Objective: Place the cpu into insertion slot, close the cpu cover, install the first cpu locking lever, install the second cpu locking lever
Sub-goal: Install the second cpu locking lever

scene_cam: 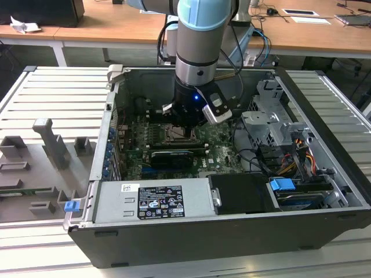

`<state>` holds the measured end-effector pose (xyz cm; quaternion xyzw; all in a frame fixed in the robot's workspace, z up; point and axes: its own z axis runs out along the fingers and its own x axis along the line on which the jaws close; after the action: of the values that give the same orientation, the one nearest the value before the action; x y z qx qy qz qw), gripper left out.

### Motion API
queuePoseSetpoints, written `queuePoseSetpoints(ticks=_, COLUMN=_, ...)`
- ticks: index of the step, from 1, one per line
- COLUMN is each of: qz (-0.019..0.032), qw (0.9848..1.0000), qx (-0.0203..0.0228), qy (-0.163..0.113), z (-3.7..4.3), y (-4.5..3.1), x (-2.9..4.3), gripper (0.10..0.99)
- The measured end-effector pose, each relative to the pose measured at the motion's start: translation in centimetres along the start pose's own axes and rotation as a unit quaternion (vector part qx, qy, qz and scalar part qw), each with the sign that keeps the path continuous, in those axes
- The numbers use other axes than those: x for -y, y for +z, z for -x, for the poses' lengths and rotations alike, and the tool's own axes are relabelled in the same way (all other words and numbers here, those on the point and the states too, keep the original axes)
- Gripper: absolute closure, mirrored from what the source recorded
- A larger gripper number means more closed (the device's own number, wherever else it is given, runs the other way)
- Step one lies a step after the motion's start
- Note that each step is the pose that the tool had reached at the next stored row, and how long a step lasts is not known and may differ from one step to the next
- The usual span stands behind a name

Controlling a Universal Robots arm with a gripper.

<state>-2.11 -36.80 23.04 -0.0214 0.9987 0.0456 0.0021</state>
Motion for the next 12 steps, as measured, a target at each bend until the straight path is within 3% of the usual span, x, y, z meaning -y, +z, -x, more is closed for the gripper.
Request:
queuePoseSetpoints(ticks=4, qz=0.008, qw=1.0, qx=0.0003, qy=0.0, z=-0.96, y=-0.03, x=0.29, gripper=0.98)
queuePoseSetpoints(ticks=12, qz=0.0127, qw=0.9999, qx=0.0005, qy=0.0, z=-2.22, y=0.03, x=0.62, gripper=0.98)
